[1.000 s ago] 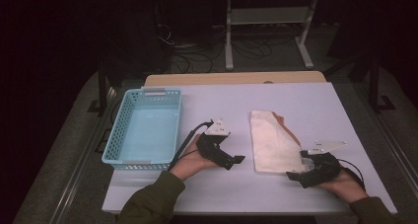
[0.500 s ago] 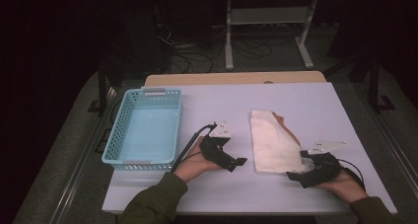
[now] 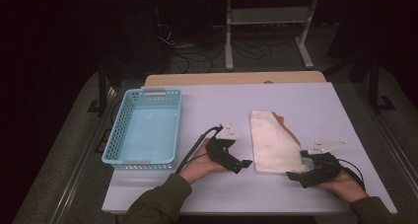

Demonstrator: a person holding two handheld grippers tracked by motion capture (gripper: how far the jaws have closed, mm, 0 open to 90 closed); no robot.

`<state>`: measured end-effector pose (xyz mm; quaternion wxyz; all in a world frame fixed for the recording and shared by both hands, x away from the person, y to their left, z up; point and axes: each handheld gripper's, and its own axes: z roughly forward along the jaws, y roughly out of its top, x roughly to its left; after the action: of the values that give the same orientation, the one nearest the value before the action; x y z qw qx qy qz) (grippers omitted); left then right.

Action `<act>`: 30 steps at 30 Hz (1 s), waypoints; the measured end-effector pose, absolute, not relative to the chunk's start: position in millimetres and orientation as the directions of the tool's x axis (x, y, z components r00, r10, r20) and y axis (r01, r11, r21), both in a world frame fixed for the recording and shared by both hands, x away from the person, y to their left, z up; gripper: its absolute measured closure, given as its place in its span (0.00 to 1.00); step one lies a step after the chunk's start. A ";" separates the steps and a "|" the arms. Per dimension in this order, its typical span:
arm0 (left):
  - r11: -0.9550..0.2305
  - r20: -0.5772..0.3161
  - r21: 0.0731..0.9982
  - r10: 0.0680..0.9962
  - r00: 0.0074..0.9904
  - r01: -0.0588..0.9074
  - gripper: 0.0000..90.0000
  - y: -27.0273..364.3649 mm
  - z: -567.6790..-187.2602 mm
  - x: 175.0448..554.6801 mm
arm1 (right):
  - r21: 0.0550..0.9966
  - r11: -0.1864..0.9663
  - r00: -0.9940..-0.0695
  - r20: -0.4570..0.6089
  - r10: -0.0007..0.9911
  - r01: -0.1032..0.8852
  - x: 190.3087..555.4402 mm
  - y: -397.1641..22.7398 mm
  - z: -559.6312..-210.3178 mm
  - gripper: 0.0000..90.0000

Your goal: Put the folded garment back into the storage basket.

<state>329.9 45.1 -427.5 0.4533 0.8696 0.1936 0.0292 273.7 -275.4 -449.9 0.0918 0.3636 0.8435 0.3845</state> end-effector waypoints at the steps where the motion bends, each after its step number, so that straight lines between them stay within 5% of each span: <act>1: -0.517 -0.122 0.798 0.364 0.923 0.309 0.00 41.7 -428.8 329.5 | 0.715 0.439 -0.718 0.125 0.684 0.543 273.7 -275.5 -449.9 0.01; 30: -0.521 -0.126 0.794 0.363 0.923 0.313 0.00 13.6 -441.9 339.9 | 0.718 0.434 -0.718 0.130 0.684 0.544 272.8 -275.6 -449.2 0.01</act>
<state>339.9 13.6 -441.9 0.4495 0.8716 0.1938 0.0278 272.8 -275.6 -449.2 0.0906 0.3645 0.8420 0.3872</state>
